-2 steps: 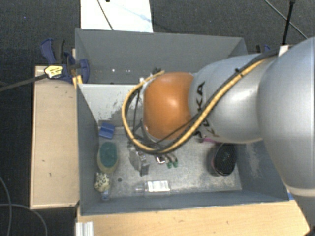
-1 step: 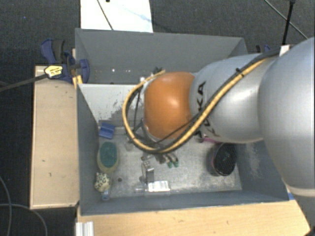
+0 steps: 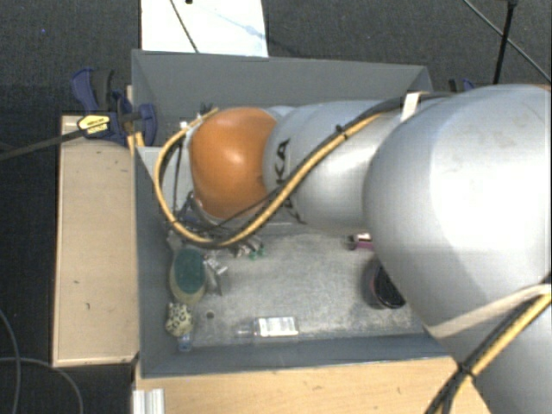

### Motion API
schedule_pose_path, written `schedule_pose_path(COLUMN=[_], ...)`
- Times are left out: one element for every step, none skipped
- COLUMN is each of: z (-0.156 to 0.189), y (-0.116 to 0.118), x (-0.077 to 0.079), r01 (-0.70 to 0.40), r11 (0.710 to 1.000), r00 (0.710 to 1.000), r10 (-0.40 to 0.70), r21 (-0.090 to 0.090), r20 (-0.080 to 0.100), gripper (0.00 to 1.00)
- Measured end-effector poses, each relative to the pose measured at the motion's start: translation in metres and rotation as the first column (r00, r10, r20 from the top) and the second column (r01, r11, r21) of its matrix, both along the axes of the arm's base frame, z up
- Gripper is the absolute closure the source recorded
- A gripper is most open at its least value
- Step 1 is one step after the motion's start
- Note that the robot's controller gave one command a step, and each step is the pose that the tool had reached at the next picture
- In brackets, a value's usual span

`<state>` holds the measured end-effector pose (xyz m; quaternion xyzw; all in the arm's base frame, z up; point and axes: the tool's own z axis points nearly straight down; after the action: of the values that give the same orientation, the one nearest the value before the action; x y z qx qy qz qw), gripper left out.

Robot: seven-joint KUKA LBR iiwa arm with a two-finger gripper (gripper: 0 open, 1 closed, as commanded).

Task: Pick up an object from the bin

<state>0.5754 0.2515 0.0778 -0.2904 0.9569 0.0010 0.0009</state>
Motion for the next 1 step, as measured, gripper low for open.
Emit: schedule_pose_path(z=[0.002], y=[-0.0043], x=[0.0013], r01=[0.005], r11=[1.0], r00=[1.0], r10=[-0.005], r21=[-0.008], r20=[-0.001], gripper=[1.0])
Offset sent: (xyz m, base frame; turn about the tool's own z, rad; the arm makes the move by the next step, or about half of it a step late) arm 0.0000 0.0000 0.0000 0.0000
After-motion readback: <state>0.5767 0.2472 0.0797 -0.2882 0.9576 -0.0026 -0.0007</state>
